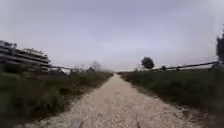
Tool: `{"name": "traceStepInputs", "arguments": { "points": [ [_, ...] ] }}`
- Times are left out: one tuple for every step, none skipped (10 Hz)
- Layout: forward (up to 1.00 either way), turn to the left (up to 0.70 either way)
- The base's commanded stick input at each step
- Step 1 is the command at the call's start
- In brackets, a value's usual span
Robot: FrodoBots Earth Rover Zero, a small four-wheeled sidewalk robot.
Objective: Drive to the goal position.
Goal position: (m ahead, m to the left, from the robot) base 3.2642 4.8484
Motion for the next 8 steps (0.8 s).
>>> {"name": "traceStepInputs", "arguments": {
  "points": [
    [0.70,0.00],
    [0.70,0.00],
    [0.70,0.00],
    [0.68,0.00],
    [0.67,0.00],
    [0.67,0.00],
    [0.68,0.00],
    [0.69,0.00]
  ]
}}
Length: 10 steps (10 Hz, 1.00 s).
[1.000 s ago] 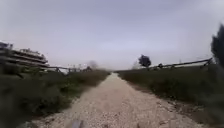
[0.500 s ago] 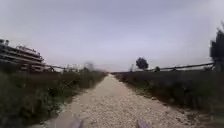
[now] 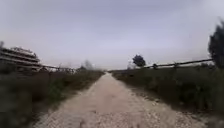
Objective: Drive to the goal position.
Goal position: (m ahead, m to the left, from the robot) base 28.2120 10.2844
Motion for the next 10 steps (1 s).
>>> {"name": "traceStepInputs", "arguments": {
  "points": [
    [0.69,0.00],
    [0.70,0.00],
    [0.70,0.00],
    [0.70,0.00],
    [0.70,0.00],
    [0.70,0.00],
    [0.70,0.00],
    [0.70,0.00],
    [0.70,0.00],
    [0.70,0.00]
  ]
}}
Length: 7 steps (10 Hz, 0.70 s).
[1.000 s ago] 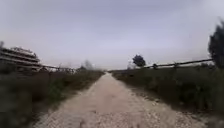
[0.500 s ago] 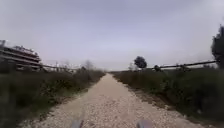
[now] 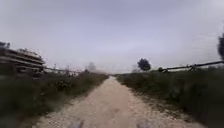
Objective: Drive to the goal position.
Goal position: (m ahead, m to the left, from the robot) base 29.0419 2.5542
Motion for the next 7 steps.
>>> {"name": "traceStepInputs", "arguments": {
  "points": [
    [0.70,0.00],
    [0.70,0.00],
    [0.70,0.00],
    [0.70,0.00],
    [0.70,0.00],
    [0.70,0.00],
    [0.70,0.00]
  ]
}}
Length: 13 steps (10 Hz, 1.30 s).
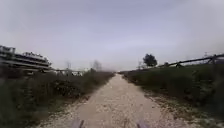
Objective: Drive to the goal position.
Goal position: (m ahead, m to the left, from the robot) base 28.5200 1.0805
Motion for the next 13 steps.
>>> {"name": "traceStepInputs", "arguments": {
  "points": [
    [0.70,0.00],
    [0.70,0.00],
    [0.70,-0.01],
    [0.70,-0.19],
    [0.70,-0.35],
    [0.70,-0.35],
    [0.70,-0.02],
    [0.70,0.00],
    [0.70,0.00],
    [0.70,0.00],
    [0.70,0.00],
    [0.70,0.00],
    [0.70,-0.02]
  ]
}}
